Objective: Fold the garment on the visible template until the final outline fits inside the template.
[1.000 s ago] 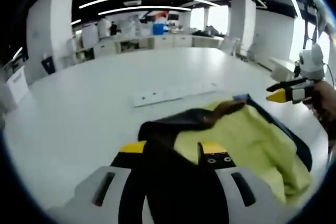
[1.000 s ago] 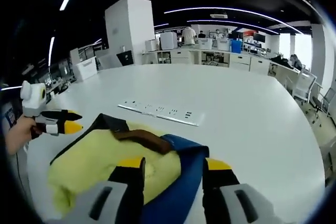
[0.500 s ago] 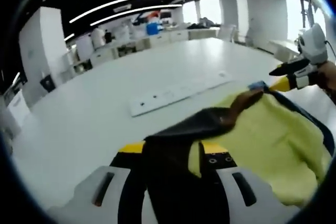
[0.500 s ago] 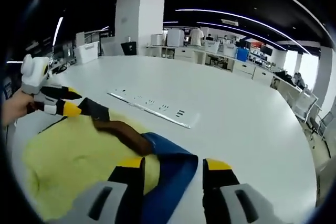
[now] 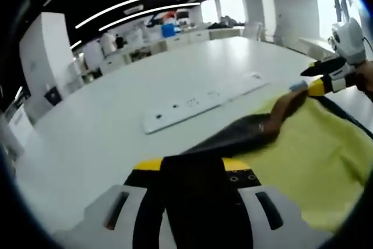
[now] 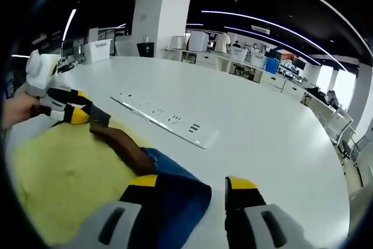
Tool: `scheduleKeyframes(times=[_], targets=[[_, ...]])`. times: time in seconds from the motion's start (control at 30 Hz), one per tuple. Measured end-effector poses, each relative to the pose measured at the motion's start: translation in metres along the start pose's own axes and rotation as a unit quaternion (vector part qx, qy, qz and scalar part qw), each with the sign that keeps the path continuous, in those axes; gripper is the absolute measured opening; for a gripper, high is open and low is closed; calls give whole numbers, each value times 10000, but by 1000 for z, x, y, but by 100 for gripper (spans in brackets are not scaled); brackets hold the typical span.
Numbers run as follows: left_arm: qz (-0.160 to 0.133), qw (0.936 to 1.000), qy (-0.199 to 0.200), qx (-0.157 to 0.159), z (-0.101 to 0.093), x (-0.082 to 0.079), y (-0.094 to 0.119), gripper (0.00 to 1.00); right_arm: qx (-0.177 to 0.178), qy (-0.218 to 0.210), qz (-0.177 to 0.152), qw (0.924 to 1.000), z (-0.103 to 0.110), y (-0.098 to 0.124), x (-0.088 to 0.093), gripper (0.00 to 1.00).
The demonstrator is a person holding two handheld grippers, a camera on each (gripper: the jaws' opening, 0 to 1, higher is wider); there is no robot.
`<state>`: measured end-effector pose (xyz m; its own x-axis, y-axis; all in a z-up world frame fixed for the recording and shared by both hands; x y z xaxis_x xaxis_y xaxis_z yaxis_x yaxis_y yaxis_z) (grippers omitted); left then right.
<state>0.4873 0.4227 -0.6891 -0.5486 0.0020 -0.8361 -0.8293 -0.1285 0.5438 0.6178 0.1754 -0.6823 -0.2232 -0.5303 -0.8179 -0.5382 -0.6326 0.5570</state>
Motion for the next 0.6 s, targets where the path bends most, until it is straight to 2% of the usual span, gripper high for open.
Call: scheduleKeyframes(times=[0.03, 0.1, 0.23, 0.27, 0.4, 0.6], targets=[[-122, 9999, 111, 34, 0, -5, -3, 33, 50, -213, -99, 9997, -2, -3, -4, 41], [-294, 9993, 213, -28, 4, -15, -6, 32, 153, -291, -150, 9993, -6, -6, -7, 41], [-344, 9991, 209, -115, 7, -25, -12, 32, 303, -342, -136, 9989, -11, -12, -11, 41], [-360, 9990, 226, -111, 7, -26, -14, 32, 372, -513, -126, 9979, -13, -14, -11, 41], [-289, 9988, 368, -145, 9, -25, -17, 32, 492, -724, -3, 9962, -17, -18, -8, 40], [-183, 9989, 403, -121, 13, -20, -10, 32, 421, -797, 109, 9959, -15, -15, -5, 40]])
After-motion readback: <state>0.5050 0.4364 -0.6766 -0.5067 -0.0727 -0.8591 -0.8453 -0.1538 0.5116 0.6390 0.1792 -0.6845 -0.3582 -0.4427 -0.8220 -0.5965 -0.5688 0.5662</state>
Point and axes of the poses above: the point that each gripper's makers call its tool centre point, and the gripper's own axes: y roughly backward along the fingers, z roughly to its left, x roughly out of its underside, the point moved 4 cm from there along y, roughly backward along the fingers, and after that the axes turned 4 degrees about y, right-handed, at the moved point
